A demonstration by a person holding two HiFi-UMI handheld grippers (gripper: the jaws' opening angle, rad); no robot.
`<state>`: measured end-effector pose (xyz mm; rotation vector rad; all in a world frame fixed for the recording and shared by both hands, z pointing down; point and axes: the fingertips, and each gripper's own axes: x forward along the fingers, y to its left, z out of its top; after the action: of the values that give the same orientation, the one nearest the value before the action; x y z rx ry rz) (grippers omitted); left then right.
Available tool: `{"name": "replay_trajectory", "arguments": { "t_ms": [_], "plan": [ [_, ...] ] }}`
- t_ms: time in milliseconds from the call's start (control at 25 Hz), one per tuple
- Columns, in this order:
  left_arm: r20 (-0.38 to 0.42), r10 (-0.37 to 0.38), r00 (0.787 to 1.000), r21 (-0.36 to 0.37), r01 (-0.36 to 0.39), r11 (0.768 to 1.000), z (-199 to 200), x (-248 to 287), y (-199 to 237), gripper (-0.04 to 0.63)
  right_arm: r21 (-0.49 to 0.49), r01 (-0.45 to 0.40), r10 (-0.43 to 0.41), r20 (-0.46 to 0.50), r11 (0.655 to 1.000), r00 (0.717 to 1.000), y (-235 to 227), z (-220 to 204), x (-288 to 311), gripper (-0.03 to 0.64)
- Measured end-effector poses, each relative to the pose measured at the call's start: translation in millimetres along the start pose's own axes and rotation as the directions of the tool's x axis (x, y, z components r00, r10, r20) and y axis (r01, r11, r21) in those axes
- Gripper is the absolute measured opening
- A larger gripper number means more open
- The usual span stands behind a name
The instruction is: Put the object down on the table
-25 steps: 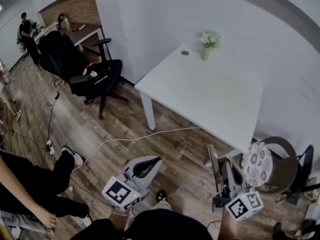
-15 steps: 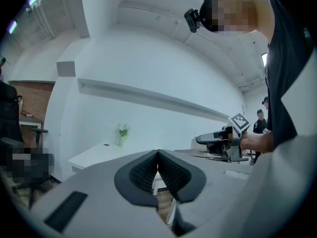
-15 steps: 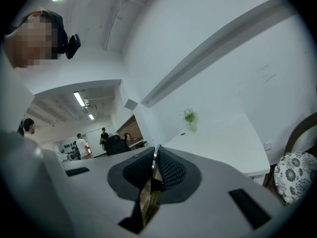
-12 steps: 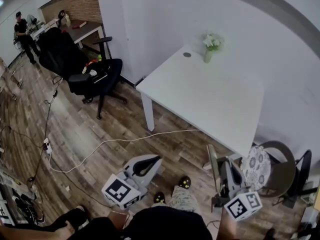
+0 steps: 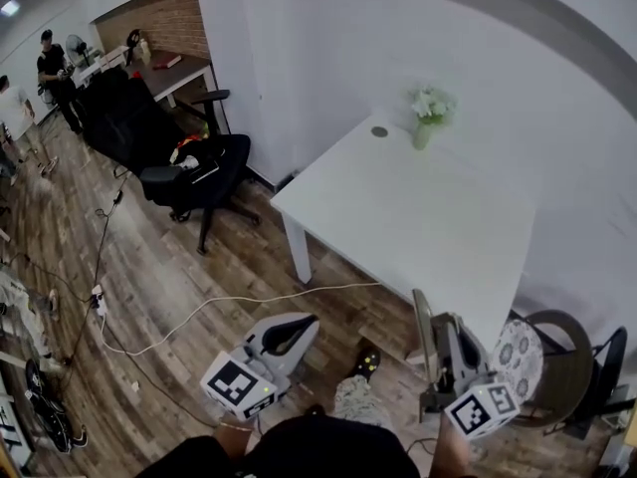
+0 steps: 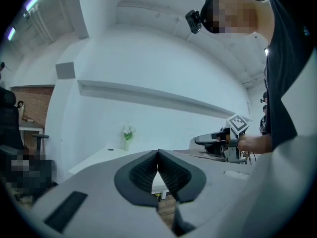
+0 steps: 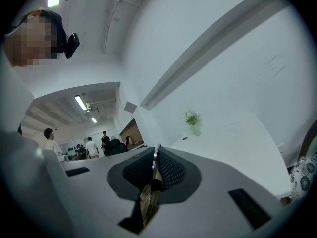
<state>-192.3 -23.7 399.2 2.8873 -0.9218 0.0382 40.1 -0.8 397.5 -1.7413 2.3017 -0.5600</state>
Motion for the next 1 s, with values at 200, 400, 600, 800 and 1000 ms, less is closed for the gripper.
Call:
{"name": "replay_trajectory", "arguments": {
  "t_ms": [200,400,600,800,1000],
  "plan": [
    [-0.009,0.005,1.0,-0.011,-0.005,1.0,4.2,39.7,20.6,0.0,0.006,0.004,-0.004,-0.011,1.0,1.0,-28.0,10.2,32.1,0.021],
    [-0.001,-0.014,1.0,0.008,0.014,1.0,6.7,84.6,39.4,0.0,0.008,0.021,-0.021,-0.016,1.0,1.0,-61.0,21.9,62.5,0.02],
    [-0.022,-0.013,1.0,-0.007,0.013,1.0,7.1,121.3,56.6,0.0,0.016,0.029,-0.028,-0.024,0.999,0.999,-90.4,33.4,92.6,0.021],
    [-0.035,-0.016,0.999,-0.01,0.015,1.0,7.0,156.6,73.1,0.0,0.016,0.033,-0.032,-0.038,0.999,0.999,-116.8,44.1,120.6,0.02],
    [-0.049,-0.003,0.999,-0.018,0.003,1.0,12.9,190.5,85.6,0.0,0.025,0.029,-0.028,-0.047,0.999,0.999,-142.1,55.0,144.5,0.021]
  ]
}}
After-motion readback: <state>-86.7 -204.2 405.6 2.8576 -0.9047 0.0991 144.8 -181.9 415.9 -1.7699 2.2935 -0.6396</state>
